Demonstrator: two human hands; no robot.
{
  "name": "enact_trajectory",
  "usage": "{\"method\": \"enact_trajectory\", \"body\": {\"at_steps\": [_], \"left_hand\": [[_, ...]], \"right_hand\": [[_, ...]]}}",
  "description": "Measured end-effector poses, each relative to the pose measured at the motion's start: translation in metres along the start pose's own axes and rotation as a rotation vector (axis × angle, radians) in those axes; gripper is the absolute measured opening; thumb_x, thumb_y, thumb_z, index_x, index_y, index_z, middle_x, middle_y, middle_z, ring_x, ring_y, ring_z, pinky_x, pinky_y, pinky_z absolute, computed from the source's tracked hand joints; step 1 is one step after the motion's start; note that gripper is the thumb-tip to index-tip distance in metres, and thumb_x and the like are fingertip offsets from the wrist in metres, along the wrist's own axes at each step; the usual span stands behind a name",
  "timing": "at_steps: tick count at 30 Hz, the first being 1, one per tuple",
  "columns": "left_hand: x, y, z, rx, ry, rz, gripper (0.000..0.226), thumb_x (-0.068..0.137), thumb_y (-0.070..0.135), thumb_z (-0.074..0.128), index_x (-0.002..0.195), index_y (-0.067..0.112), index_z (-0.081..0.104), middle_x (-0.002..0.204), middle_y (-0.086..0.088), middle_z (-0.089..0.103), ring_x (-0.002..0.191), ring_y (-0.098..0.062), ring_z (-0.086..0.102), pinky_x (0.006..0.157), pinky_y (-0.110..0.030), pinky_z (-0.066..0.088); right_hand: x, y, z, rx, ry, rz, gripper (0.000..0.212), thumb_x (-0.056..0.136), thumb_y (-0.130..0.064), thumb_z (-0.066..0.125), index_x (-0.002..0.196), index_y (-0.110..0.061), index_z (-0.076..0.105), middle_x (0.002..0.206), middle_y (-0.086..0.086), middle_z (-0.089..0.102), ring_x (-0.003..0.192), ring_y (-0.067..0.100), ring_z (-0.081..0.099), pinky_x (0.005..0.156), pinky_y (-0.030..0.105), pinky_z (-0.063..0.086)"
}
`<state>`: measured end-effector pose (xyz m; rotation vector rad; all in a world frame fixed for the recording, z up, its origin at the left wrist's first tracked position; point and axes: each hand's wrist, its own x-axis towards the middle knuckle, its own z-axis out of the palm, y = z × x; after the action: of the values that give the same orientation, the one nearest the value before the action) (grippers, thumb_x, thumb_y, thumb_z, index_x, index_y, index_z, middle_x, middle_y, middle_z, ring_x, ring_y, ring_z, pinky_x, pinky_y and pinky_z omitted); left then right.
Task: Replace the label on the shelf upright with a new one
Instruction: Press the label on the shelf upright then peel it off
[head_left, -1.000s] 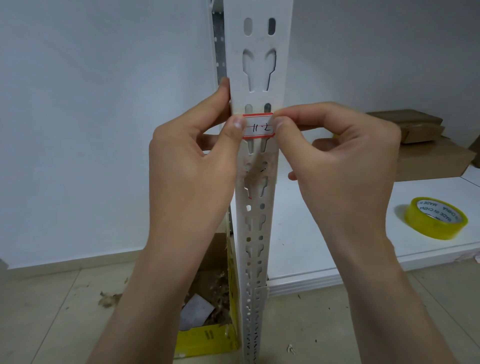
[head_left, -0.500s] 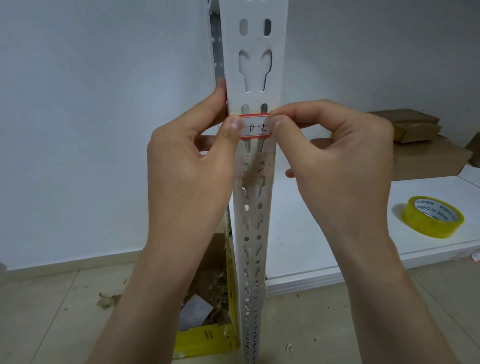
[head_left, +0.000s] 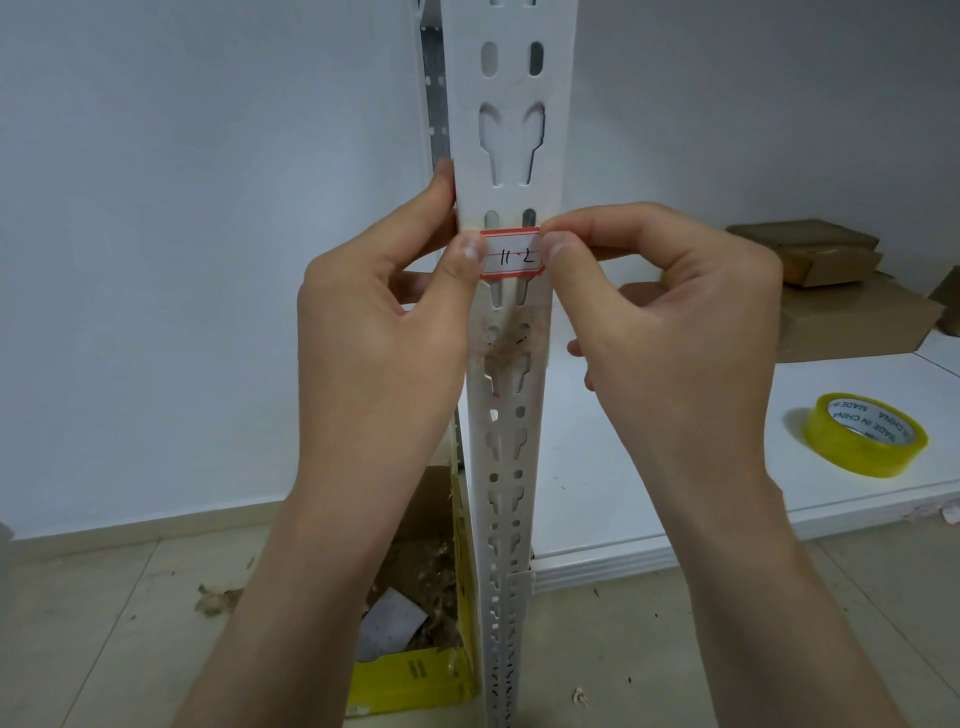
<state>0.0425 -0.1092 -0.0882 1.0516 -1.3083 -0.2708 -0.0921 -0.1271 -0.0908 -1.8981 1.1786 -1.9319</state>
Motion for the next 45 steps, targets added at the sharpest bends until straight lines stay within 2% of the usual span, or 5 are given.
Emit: {"method": "enact_trajectory", "body": {"at_steps": [21,28,36,42,45], "left_hand": [[0.000,0.000,-0.001,0.020,-0.009,-0.006,0.043,0.103,0.020,0.062,0.144,0.031,0.060,0.130,0.023,0.070,0.094,0.005,0.072,0.084,-0.022,0.063],[0.000,0.001,0.000,0.032,-0.003,-0.014,0.042,0.103,0.023,0.061,0.145,0.032,0.059,0.134,0.021,0.069,0.114,0.002,0.069,0.090,-0.022,0.062],[0.000,0.000,-0.001,0.032,-0.002,-0.007,0.043,0.102,0.024,0.062,0.144,0.032,0.059,0.134,0.021,0.069,0.096,0.007,0.071,0.082,-0.014,0.060],[0.000,0.000,-0.002,0.030,-0.007,-0.005,0.042,0.103,0.023,0.061,0.145,0.030,0.059,0.134,0.019,0.070,0.105,0.006,0.071,0.086,-0.017,0.061],[0.000,0.000,-0.001,0.022,-0.005,-0.007,0.042,0.103,0.022,0.062,0.144,0.031,0.059,0.133,0.020,0.070,0.100,0.010,0.070,0.083,-0.015,0.060]], "right_hand": [[0.001,0.005,0.003,0.018,0.008,-0.117,0.014,0.093,-0.021,0.074,0.094,-0.035,0.072,0.087,-0.021,0.071,0.063,0.006,0.067,0.048,0.035,0.054],[-0.001,0.005,-0.002,0.094,0.029,-0.061,0.009,0.094,-0.020,0.074,0.095,-0.029,0.076,0.084,-0.019,0.074,0.050,0.024,0.065,0.041,0.041,0.050],[0.002,0.013,0.004,0.002,0.030,-0.197,0.008,0.092,-0.019,0.075,0.096,-0.024,0.080,0.087,-0.014,0.074,0.065,-0.003,0.063,0.051,0.022,0.050],[0.000,0.010,0.001,0.078,0.051,-0.142,0.008,0.094,-0.021,0.073,0.096,-0.027,0.077,0.085,-0.019,0.073,0.051,0.017,0.065,0.042,0.037,0.051],[0.000,0.011,0.003,0.052,0.064,-0.160,0.010,0.094,-0.018,0.073,0.097,-0.028,0.076,0.085,-0.020,0.072,0.057,0.006,0.066,0.045,0.036,0.053]]}}
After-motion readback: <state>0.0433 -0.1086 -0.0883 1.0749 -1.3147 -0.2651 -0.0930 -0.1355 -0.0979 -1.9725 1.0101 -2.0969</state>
